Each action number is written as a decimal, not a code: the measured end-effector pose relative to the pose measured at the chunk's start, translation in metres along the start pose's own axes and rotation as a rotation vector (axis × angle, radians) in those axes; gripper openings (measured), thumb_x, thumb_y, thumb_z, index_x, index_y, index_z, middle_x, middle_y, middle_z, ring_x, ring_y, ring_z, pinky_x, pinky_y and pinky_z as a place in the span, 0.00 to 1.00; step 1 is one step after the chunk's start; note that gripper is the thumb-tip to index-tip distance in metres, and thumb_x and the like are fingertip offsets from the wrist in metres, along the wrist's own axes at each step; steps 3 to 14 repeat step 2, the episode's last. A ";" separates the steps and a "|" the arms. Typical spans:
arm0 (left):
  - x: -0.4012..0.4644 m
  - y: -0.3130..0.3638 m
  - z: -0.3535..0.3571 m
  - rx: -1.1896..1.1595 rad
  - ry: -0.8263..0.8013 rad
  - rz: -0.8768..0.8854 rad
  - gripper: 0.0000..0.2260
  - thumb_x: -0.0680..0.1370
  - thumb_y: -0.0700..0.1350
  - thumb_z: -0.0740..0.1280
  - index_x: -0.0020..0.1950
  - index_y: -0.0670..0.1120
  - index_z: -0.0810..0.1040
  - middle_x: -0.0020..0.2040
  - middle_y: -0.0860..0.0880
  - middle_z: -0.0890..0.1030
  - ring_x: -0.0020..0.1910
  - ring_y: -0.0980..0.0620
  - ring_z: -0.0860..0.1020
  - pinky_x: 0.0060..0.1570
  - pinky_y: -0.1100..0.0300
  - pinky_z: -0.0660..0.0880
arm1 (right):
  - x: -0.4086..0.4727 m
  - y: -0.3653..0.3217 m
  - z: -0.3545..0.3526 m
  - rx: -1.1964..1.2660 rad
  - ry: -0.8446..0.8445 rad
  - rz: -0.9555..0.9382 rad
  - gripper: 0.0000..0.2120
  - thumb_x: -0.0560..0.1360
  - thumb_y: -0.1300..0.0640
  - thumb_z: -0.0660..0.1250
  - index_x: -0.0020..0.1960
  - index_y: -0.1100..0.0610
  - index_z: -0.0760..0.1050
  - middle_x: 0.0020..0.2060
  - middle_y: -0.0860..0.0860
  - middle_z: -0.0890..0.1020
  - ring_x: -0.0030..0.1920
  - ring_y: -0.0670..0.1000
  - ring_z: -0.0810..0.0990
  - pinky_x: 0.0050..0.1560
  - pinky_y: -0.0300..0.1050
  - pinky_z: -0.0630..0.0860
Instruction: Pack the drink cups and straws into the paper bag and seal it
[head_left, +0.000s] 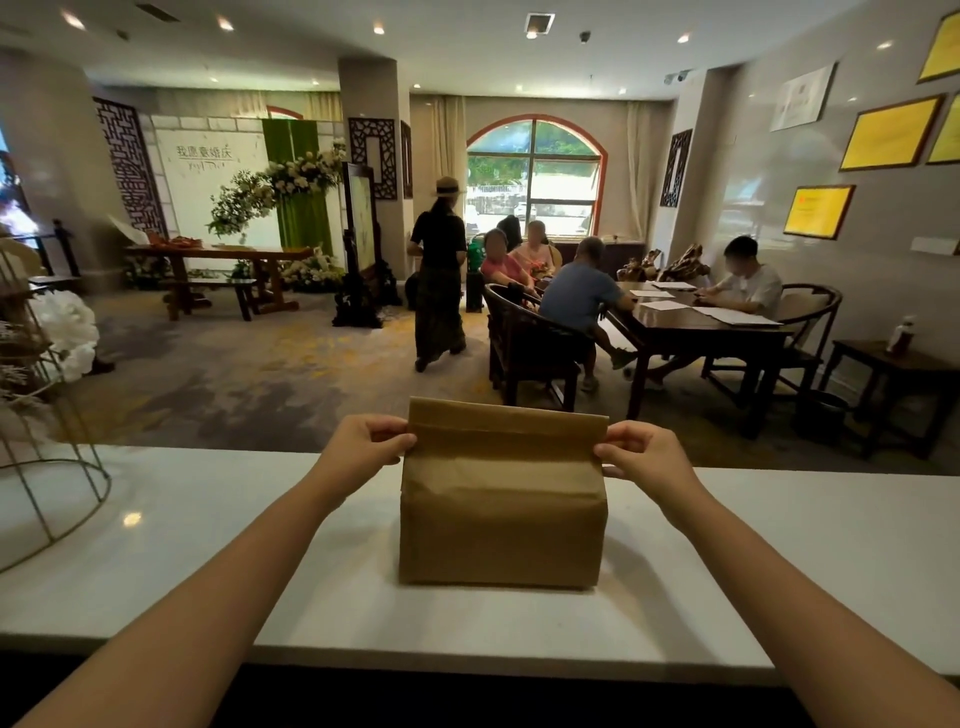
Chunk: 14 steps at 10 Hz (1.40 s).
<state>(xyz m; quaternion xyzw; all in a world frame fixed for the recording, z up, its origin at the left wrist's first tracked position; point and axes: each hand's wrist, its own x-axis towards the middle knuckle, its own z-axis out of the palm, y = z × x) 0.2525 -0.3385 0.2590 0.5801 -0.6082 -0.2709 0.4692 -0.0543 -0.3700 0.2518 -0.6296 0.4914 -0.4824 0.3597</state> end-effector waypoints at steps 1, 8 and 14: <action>-0.002 0.003 -0.003 0.037 0.004 0.019 0.10 0.76 0.39 0.66 0.56 0.41 0.79 0.46 0.46 0.82 0.44 0.50 0.79 0.42 0.63 0.76 | -0.001 -0.001 0.000 -0.017 0.013 -0.009 0.06 0.73 0.65 0.67 0.43 0.55 0.76 0.37 0.49 0.80 0.40 0.47 0.80 0.31 0.30 0.77; -0.011 0.008 -0.009 0.090 0.040 0.038 0.11 0.76 0.40 0.66 0.57 0.42 0.79 0.50 0.44 0.82 0.47 0.49 0.79 0.46 0.58 0.76 | -0.005 -0.003 -0.001 -0.117 0.084 0.017 0.03 0.72 0.62 0.69 0.45 0.56 0.76 0.38 0.50 0.80 0.42 0.51 0.80 0.37 0.36 0.77; -0.011 0.008 -0.009 0.090 0.040 0.038 0.11 0.76 0.40 0.66 0.57 0.42 0.79 0.50 0.44 0.82 0.47 0.49 0.79 0.46 0.58 0.76 | -0.005 -0.003 -0.001 -0.117 0.084 0.017 0.03 0.72 0.62 0.69 0.45 0.56 0.76 0.38 0.50 0.80 0.42 0.51 0.80 0.37 0.36 0.77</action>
